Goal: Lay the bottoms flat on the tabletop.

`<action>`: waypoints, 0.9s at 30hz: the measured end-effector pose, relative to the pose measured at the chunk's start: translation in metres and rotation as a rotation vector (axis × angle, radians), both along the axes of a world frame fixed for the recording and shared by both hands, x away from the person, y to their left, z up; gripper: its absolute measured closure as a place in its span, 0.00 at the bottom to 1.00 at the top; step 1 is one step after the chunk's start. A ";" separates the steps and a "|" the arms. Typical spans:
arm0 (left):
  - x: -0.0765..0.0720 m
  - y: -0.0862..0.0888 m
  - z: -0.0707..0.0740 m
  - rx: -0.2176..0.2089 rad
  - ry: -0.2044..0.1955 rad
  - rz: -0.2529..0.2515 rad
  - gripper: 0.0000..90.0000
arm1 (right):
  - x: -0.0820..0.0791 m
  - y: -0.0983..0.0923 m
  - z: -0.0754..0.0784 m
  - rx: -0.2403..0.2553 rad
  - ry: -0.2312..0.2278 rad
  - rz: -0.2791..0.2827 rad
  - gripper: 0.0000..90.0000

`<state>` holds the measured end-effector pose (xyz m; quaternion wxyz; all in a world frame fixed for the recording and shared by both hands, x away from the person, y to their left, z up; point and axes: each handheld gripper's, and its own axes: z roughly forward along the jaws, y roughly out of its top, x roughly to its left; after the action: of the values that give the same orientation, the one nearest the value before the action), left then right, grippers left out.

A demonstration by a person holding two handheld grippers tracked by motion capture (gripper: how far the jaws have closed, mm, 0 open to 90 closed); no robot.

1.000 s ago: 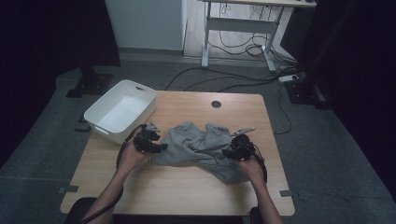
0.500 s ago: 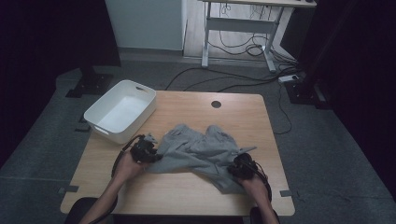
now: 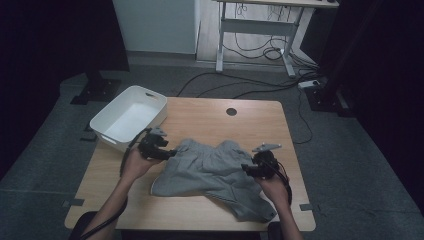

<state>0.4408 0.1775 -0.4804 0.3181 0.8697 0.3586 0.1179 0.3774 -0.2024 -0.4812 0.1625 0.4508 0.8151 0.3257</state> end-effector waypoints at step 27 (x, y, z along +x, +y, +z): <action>0.007 0.005 -0.039 0.106 0.130 0.027 0.38 | 0.031 0.006 -0.033 -0.064 0.070 -0.031 0.38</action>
<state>0.4474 0.1828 -0.5197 0.2461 0.8862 0.3833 0.0842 0.4083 -0.1961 -0.5144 0.1530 0.4691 0.8232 0.2809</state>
